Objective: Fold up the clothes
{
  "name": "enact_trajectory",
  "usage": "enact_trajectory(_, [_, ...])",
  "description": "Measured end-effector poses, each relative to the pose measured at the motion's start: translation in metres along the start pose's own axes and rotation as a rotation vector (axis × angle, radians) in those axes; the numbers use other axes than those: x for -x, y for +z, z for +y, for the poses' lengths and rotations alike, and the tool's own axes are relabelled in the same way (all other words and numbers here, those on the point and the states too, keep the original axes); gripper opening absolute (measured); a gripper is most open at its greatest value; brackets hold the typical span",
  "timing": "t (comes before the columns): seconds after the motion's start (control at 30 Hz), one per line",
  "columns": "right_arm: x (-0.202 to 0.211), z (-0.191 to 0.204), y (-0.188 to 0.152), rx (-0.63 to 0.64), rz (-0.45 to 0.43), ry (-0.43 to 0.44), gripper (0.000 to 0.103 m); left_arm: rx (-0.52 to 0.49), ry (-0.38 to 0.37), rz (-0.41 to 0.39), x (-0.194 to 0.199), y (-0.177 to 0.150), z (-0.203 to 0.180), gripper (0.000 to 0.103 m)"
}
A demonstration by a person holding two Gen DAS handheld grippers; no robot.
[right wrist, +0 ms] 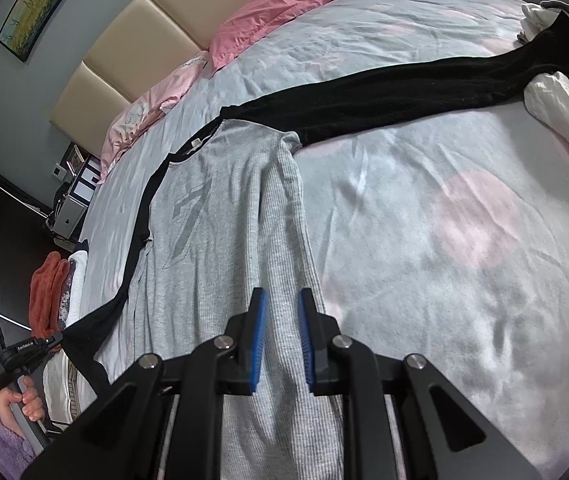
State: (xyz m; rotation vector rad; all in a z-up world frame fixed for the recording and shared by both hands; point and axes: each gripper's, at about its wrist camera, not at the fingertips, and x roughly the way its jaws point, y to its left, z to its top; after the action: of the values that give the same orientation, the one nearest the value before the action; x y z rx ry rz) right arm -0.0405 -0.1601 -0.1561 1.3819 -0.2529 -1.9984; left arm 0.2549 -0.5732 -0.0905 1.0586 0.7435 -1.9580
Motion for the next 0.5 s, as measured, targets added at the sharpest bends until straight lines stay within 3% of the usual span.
enact_trajectory(0.23, [-0.021,-0.001,0.013,-0.001,-0.002,0.007,0.016,-0.077,0.176,-0.110,0.008,0.081,0.004,0.002])
enact_trajectory(0.3, [-0.029,-0.003,0.018,0.001,0.007,0.001,0.016,-0.090,0.194,-0.126,0.012,0.104,0.002,0.002])
enact_trajectory(0.37, [-0.039,-0.007,0.023,-0.001,0.020,-0.006,0.016,-0.129,0.174,-0.081,0.009,0.117,-0.002,0.002])
enact_trajectory(0.5, [-0.050,-0.016,0.031,-0.039,0.035,0.010,0.016,-0.194,0.143,0.064,-0.012,0.100,-0.005,0.004])
